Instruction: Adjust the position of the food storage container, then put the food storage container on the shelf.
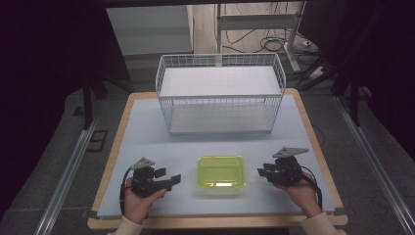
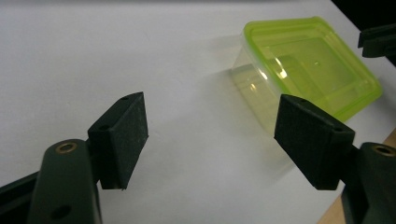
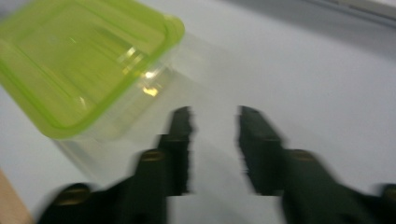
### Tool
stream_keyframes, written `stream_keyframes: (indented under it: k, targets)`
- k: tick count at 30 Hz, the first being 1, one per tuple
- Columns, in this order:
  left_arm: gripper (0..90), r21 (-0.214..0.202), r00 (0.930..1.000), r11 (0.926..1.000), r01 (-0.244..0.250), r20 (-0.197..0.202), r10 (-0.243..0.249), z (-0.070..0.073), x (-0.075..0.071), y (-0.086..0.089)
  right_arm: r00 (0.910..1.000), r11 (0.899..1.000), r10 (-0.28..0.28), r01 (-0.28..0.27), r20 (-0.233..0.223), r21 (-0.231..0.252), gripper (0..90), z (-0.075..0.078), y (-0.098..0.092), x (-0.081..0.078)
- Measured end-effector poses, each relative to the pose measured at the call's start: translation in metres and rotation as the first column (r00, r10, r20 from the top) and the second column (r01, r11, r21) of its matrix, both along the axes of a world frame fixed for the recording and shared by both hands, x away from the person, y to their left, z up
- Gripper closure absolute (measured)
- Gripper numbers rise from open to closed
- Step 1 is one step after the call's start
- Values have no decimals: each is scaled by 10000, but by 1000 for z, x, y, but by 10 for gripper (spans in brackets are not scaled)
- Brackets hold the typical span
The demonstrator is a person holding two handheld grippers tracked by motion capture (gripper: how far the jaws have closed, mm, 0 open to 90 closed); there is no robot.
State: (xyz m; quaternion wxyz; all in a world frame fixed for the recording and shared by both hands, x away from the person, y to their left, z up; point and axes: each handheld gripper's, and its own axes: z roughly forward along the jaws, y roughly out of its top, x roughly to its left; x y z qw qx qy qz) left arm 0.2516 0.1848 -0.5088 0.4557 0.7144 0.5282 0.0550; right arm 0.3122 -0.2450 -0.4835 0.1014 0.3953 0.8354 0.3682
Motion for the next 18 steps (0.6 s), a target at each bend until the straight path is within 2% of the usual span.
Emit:
stream_keyframes:
  k: [3,5,8,9,10,11,12,13,14,17,18]
  targets:
    - [252,-217,9999,9998,46,-160,-50,0,0,0,9995,9953,-20,52,-328,969,404,2,-7,2]
    - [253,-678,9994,9976,111,-332,-134,1,0,0,9983,9836,-211,304,-541,1776,363,5,-13,4]
    - [254,-816,9991,9965,167,-374,-198,3,0,0,9977,9820,-170,290,-653,1865,356,8,-14,5]
    - [256,-993,9985,9948,221,-475,-269,4,2,-1,9977,9817,-116,240,-667,1887,356,8,-14,5]
    - [261,-993,9985,9948,221,-475,-269,4,2,-1,9977,9817,-116,240,-667,1887,356,8,-14,5]
    - [267,-1206,9971,9922,315,-646,-396,4,4,-3,9975,9798,-36,175,-699,1990,356,7,-13,5]
    - [268,-1206,9971,9922,315,-646,-396,4,4,-3,9975,9798,-36,175,-699,1990,356,7,-13,5]
    - [273,-1333,9957,9902,416,-760,-520,4,7,-5,9955,9692,91,144,-943,2459,357,5,-12,7]
    - [283,-1333,9957,9902,416,-760,-520,4,7,-5,9955,9692,91,144,-943,2459,357,5,-12,7]
    - [294,-1614,9925,9852,577,-969,-740,3,11,-8,9884,9490,211,276,-1506,3140,386,2,-11,11]
    - [298,-1827,9901,9808,684,-1082,-892,2,14,-10,9866,9438,251,297,-1610,3292,388,2,-10,12]
